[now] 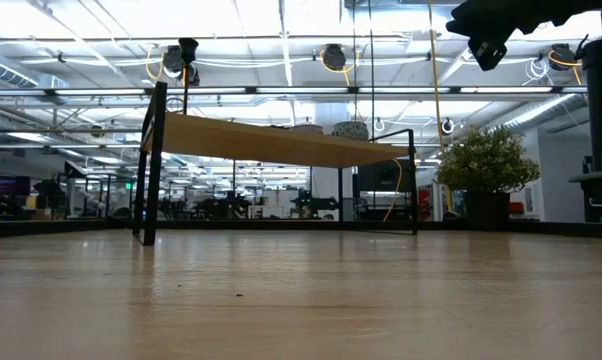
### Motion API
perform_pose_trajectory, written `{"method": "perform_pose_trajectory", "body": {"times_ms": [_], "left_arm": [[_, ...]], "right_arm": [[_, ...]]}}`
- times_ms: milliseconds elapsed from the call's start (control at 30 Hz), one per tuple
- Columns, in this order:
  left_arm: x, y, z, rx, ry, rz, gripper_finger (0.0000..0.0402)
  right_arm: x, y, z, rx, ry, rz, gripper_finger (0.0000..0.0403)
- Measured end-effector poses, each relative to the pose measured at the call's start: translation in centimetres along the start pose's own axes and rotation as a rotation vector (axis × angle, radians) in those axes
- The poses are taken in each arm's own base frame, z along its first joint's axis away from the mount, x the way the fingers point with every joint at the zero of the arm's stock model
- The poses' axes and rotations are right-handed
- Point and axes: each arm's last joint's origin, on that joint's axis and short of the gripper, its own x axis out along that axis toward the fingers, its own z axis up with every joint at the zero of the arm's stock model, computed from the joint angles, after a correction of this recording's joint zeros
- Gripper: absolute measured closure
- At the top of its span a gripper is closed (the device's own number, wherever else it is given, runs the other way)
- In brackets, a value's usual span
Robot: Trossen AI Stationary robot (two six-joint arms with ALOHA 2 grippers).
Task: Pick & Place candle stick holders
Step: Put the left black candle holder on the shelf
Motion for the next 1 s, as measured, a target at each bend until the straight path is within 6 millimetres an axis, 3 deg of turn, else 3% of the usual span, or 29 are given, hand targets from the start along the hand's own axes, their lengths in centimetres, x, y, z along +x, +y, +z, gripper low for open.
{"method": "perform_pose_trajectory", "body": {"times_ms": [333,667,1000], "left_arm": [[0.1,-0.5,0.1,-0.007,-0.048,-0.045,0.0382],[-1.3,-1.2,2.4,-0.033,-0.126,-0.206,0.0387],[-8.2,-1.8,7.4,0.107,-0.345,-0.391,0.0388]], "right_arm": [[0.0,0.0,0.0,0.000,0.000,0.000,0.0330],[0.0,0.0,0.0,-0.010,0.001,0.000,0.0330],[0.0,0.0,0.0,-0.024,0.001,0.001,0.0330]]}}
